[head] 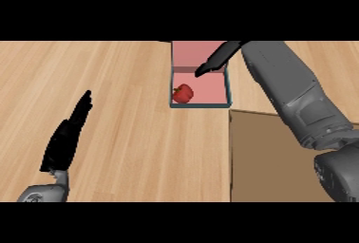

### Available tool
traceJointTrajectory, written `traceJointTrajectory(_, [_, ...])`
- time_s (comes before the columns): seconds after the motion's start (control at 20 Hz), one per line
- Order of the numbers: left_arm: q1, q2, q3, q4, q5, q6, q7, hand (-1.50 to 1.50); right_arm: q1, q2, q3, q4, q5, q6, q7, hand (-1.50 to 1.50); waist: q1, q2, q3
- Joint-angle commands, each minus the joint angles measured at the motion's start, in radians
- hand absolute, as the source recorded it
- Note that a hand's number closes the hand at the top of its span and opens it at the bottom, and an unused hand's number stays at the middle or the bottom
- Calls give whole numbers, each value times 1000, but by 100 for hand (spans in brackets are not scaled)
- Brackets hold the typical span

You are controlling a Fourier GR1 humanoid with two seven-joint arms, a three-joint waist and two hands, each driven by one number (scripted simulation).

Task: Pick the bell pepper from the tray and place it in the cardboard box

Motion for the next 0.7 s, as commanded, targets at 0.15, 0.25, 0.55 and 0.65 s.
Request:
traceJointTrajectory(0.15, [0, -16, -22, 6, -17, 9, -21, 0, 12, -170, -91, 16, -86, 3, 74, -150, 27, 25, 1])
traceJointTrajectory(0.25, [-11, -19, -26, -4, -3, -5, -13, 0, 12, -217, -105, 19, -100, 38, 92, -150, 34, 29, 2])
traceJointTrajectory(0.55, [-31, -16, -21, 0, -10, 2, -13, 0, 46, -327, -104, -2, -99, 140, 71, -150, 45, 42, 5])
traceJointTrajectory(0.65, [-45, -16, -30, -19, -12, -2, -20, 0, 50, -339, -107, -9, -100, 145, 66, -150, 62, 47, 7])
